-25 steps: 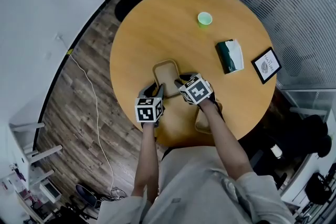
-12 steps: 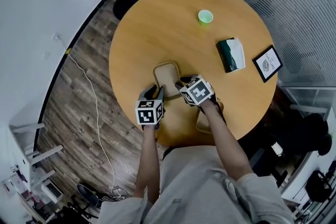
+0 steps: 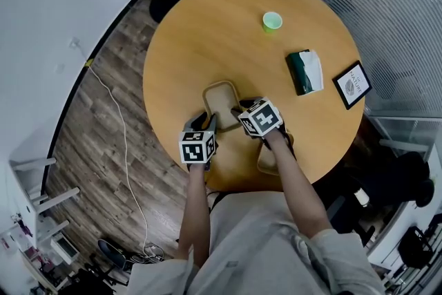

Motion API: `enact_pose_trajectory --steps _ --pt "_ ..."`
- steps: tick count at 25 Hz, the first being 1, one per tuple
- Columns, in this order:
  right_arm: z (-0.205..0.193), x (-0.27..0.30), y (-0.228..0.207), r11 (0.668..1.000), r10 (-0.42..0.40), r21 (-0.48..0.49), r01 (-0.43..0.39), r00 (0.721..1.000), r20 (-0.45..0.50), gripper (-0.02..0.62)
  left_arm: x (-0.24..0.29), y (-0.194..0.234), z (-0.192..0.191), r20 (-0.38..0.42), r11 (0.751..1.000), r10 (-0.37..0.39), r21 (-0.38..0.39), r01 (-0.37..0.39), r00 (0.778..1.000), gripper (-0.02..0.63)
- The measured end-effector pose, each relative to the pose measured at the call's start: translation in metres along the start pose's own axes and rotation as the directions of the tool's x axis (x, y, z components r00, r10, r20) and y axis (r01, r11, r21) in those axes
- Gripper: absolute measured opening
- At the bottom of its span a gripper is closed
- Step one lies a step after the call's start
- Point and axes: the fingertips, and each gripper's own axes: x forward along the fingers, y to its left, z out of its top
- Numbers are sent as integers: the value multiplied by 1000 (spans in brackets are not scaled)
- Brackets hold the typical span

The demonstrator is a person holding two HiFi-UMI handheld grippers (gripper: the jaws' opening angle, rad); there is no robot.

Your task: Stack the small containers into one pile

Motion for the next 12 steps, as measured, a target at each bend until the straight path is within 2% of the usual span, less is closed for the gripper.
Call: enact_pose_trajectory --steps 4,12 --pt "0 0 -5 1000 -27 0 27 999 17 164 3 1 -2 -5 1000 5 -2 -5 1000 144" --pt "-5 -12 -10 998 -59 -2 59 997 47 169 -5 1 5 17 1000 20 20 -21 1000 144"
